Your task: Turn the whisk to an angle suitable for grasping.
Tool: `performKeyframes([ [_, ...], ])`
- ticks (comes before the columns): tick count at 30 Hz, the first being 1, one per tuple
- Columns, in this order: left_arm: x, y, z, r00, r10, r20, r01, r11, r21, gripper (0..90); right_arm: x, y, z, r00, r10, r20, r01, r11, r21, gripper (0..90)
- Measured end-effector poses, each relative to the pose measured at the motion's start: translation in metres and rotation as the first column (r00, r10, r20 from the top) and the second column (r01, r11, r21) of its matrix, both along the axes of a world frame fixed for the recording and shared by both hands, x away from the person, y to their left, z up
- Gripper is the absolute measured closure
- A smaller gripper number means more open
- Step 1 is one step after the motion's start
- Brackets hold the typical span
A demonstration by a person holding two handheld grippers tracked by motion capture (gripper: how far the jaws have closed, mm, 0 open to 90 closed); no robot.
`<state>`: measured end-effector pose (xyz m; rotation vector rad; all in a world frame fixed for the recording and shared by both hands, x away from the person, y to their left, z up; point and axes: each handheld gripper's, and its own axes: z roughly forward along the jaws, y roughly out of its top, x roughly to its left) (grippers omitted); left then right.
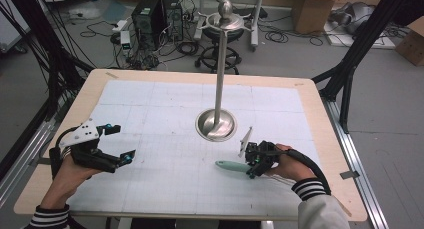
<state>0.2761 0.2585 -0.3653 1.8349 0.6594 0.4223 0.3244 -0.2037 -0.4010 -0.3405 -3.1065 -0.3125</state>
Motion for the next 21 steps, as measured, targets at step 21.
performKeyframes([
  [21,0.004,-0.001,-0.003,0.9999,0.003,-0.012,-0.003,1.0000,0.005,1.7,-0.002,-0.003,0.009,0.9974,-0.038,0.061,0.035,0.999,0.039,51.4],
])
